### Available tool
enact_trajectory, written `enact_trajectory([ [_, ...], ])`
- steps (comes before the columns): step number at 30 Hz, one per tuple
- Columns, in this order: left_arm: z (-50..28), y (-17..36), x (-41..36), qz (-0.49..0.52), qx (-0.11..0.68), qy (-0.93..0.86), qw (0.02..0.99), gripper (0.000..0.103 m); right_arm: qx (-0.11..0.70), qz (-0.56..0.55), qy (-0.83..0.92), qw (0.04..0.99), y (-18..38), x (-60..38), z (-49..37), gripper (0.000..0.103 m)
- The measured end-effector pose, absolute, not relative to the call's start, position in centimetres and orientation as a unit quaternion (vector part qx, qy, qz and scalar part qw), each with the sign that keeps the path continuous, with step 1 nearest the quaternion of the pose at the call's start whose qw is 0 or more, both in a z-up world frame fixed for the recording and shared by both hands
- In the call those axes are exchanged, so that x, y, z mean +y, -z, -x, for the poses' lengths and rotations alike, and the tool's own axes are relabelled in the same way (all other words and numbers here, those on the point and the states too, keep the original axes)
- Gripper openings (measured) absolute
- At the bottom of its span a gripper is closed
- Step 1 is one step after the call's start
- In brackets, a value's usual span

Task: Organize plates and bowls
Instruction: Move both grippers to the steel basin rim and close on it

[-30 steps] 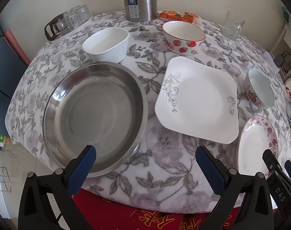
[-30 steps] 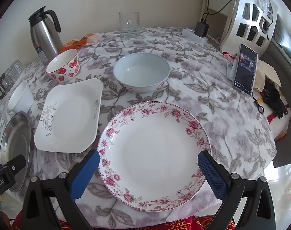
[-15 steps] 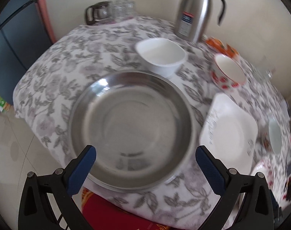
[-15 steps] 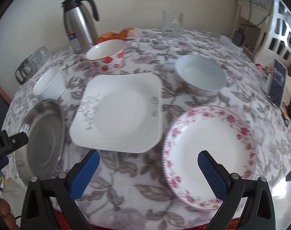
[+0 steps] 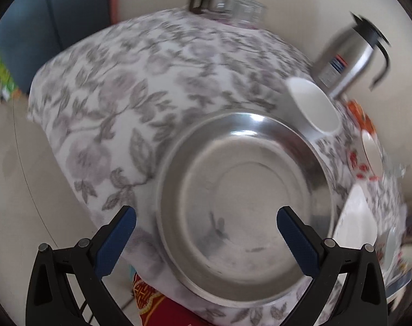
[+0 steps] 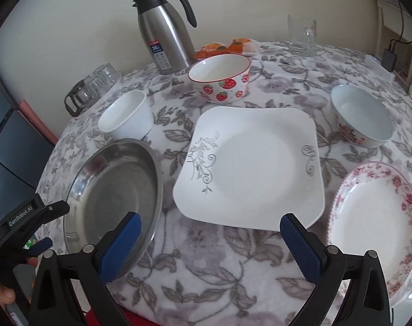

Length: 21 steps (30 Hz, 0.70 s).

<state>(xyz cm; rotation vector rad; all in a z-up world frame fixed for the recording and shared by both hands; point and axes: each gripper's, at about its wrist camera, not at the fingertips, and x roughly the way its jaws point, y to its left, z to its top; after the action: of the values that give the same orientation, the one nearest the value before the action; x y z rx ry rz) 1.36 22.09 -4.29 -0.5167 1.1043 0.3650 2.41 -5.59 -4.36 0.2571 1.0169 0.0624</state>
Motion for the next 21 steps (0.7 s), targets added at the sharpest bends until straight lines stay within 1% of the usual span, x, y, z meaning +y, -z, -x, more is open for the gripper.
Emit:
enact_trajectory([
  [4, -0.7, 5.2, 24.7, 0.267, 0.494, -0.183, 0.807, 0.103, 0.499, -0.118, -0.043, 0.858, 4.8, -4.7, -3.1, 0.103],
  [9, -0.5, 6.2, 26.2, 0.286, 0.473, -0.169, 0.816, 0.103, 0.488, -0.111, -0.065, 0.863, 4.8, -3.3, -3.6, 0.103],
  [10, -0.6, 6.3, 26.3, 0.289, 0.472, -0.164, 0.817, 0.103, 0.485, -0.111, -0.071, 0.864, 4.9, -3.0, -3.7, 0.101],
  [12, -0.8, 6.7, 26.4, 0.29, 0.468, -0.151, 0.821, 0.103, 0.484, -0.113, -0.088, 0.863, 5.1, -2.4, -4.1, 0.096],
  [14, -0.9, 6.9, 26.4, 0.291, 0.467, -0.141, 0.823, 0.103, 0.49, -0.112, -0.101, 0.858, 5.5, -1.8, -4.6, 0.086],
  [15, -1.0, 7.0, 26.4, 0.293, 0.466, -0.136, 0.824, 0.103, 0.495, -0.109, -0.104, 0.855, 5.7, -1.6, -4.8, 0.084],
  [17, -1.1, 7.3, 26.3, 0.293, 0.468, -0.126, 0.824, 0.103, 0.503, -0.109, -0.111, 0.85, 6.3, -1.2, -5.1, 0.075],
  [18, -1.2, 7.4, 26.2, 0.29, 0.47, -0.122, 0.824, 0.103, 0.506, -0.11, -0.116, 0.848, 6.5, -1.0, -5.2, 0.072],
  [19, -1.2, 7.5, 26.2, 0.288, 0.472, -0.12, 0.825, 0.103, 0.509, -0.112, -0.119, 0.845, 6.8, -0.9, -5.4, 0.067],
  [20, -1.3, 7.6, 26.2, 0.289, 0.473, -0.117, 0.824, 0.103, 0.513, -0.115, -0.122, 0.842, 7.0, -0.8, -5.5, 0.064],
  [21, -1.4, 7.8, 26.2, 0.292, 0.474, -0.115, 0.823, 0.103, 0.516, -0.118, -0.125, 0.839, 7.2, -0.7, -5.6, 0.058],
])
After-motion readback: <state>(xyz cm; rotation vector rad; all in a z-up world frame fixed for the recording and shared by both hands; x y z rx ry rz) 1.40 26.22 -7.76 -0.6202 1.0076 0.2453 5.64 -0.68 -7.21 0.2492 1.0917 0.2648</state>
